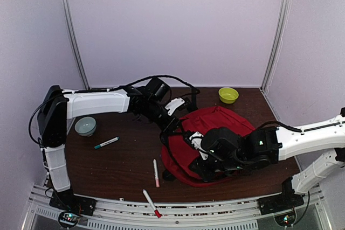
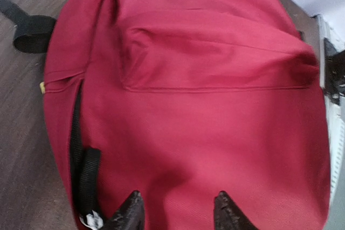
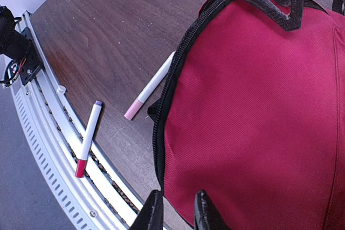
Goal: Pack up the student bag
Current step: Place the largest pocket of the student bag, then grab the largest pocket of the student bag.
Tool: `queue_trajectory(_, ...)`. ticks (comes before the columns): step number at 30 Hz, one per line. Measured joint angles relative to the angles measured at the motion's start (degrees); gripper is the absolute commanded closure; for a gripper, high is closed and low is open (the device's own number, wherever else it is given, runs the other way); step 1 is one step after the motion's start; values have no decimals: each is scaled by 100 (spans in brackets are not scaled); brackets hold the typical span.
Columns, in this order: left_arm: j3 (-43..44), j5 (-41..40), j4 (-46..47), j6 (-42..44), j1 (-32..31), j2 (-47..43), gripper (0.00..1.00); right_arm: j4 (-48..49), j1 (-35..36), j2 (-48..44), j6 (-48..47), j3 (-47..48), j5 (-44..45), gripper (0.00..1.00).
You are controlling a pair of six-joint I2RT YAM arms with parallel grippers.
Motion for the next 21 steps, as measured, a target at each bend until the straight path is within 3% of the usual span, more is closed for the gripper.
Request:
queue_trajectory(4,149,-577,-162,79,-7,136,51,4,0,-50,17,-15,0,78)
queue_trajectory(9,190,-1237,-323,334,-79,120,35,61,0,-205,26,-122,4,78)
queue_trajectory(15,599,-2109,-824,964,-391,144,35,175,0,-258,28,-208,13,79)
queue_trajectory(21,1043,-3021,-1097,1541,-678,463,44,227,0,-341,76,-304,22,79)
